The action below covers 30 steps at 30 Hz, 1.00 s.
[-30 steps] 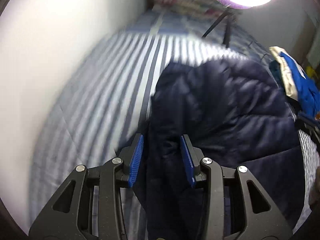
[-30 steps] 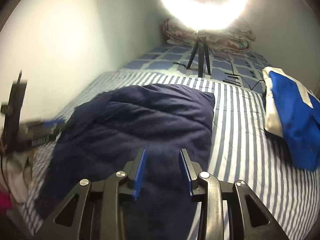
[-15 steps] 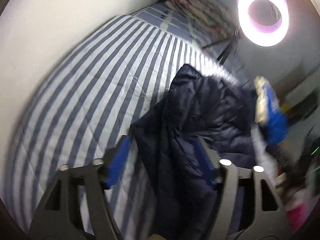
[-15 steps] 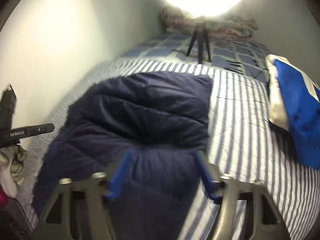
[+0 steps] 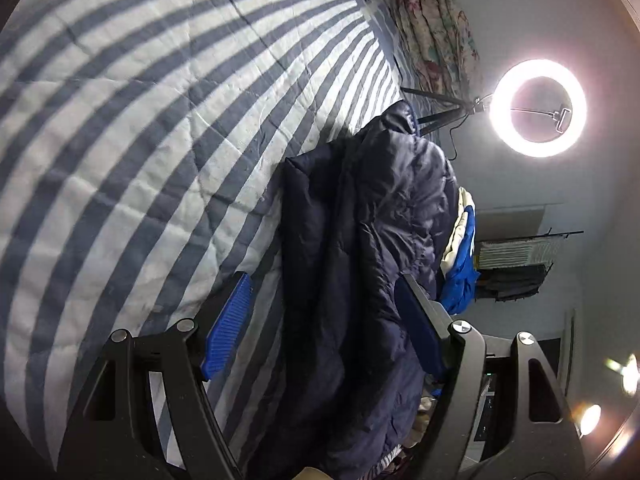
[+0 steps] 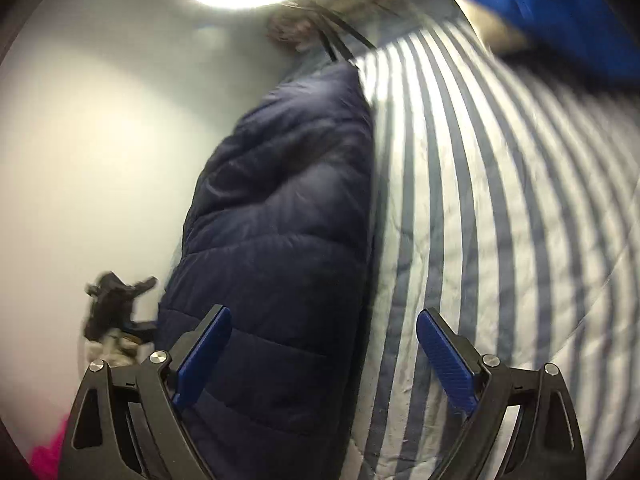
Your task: Fold large clothes
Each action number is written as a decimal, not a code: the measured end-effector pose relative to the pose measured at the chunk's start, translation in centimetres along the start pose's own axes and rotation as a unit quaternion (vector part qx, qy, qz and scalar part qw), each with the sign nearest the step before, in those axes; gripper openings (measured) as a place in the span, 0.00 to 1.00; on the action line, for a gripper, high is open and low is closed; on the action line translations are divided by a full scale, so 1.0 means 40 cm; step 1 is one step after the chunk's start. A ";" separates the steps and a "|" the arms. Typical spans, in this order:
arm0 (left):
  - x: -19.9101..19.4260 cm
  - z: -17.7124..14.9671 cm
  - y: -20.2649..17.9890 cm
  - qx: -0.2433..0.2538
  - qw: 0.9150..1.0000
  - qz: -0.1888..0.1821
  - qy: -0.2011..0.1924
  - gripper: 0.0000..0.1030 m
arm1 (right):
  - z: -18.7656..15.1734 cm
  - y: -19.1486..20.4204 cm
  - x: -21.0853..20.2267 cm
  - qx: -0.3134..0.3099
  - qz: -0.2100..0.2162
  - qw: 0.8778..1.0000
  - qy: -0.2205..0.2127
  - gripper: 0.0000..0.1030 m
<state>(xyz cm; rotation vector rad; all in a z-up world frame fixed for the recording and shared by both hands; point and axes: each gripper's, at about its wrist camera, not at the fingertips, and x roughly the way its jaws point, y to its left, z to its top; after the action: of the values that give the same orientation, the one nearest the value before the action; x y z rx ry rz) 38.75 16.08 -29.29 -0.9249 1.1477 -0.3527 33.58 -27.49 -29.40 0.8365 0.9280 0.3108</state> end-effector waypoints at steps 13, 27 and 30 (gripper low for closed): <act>0.114 0.008 -0.078 0.055 0.998 -0.013 0.031 0.74 | 0.006 -0.010 0.065 -0.010 0.056 0.998 0.005 0.86; 0.193 -0.042 -0.226 0.151 0.982 0.110 -0.006 0.43 | 0.024 0.037 0.143 -0.020 0.047 0.998 0.025 0.49; 0.198 -0.074 -0.284 0.198 0.970 0.140 -0.020 0.28 | 0.021 0.068 0.136 -0.042 0.015 0.999 0.022 0.37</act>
<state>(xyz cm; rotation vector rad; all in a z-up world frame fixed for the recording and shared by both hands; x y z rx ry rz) 41.68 2.68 -25.72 -0.4113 1.1007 -0.3149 37.72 -23.05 -30.24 0.7694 0.9387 0.3928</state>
